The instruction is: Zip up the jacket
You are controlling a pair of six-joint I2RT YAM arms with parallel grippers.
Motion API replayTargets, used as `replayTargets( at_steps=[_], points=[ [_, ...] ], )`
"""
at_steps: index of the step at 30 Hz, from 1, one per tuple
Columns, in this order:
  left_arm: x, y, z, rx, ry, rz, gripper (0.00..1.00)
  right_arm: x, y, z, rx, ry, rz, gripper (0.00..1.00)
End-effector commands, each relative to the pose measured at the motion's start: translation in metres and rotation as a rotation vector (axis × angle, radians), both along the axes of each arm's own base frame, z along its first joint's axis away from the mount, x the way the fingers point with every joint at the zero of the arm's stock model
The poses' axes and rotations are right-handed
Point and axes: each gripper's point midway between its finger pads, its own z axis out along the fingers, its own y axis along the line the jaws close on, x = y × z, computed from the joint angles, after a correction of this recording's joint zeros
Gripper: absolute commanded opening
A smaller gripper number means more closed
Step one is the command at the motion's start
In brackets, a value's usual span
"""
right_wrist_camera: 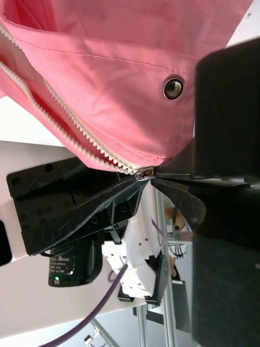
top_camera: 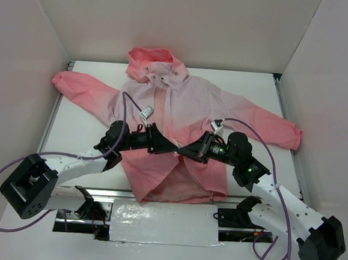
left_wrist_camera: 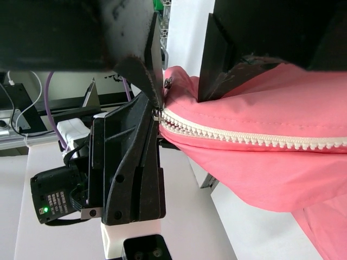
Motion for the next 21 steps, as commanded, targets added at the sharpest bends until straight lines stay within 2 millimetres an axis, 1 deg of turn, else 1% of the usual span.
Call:
replayTargets(
  at_steps=[1, 2, 5, 7, 10, 14, 16, 18, 20, 21],
  points=[
    [-0.003, -0.007, 0.026, -0.058, -0.073, -0.044, 0.4, 0.007, 0.001, 0.032, 0.087, -0.114, -0.025, 0.0],
    [-0.003, -0.008, 0.025, -0.052, -0.068, -0.044, 0.33, 0.007, 0.0, 0.031, 0.084, -0.113, -0.03, 0.0],
    [-0.003, -0.006, 0.021, -0.042, -0.06, -0.04, 0.23, 0.009, -0.002, 0.033, 0.091, -0.125, -0.05, 0.0],
    [-0.002, -0.004, 0.02, -0.042, -0.056, -0.037, 0.1, 0.01, -0.003, 0.035, 0.1, -0.13, -0.061, 0.0],
    [0.0, -0.002, 0.019, -0.042, -0.058, -0.032, 0.0, 0.01, -0.005, 0.036, 0.109, -0.133, -0.074, 0.0],
    [0.0, 0.0, 0.021, -0.04, -0.075, -0.039, 0.0, 0.011, -0.005, 0.04, 0.111, -0.135, -0.072, 0.0],
    [-0.002, -0.001, 0.02, -0.021, -0.1, -0.057, 0.0, 0.013, -0.001, 0.046, 0.103, -0.143, -0.062, 0.0],
    [-0.004, -0.002, 0.024, -0.024, -0.123, -0.075, 0.0, 0.016, 0.003, 0.05, 0.09, -0.15, -0.042, 0.0],
    [-0.008, -0.003, 0.032, -0.052, -0.155, -0.107, 0.0, 0.019, 0.005, 0.05, 0.073, -0.145, -0.041, 0.0],
    [-0.01, -0.003, 0.034, -0.061, -0.159, -0.119, 0.0, 0.025, 0.006, 0.052, 0.069, -0.149, -0.043, 0.0]
  ],
)
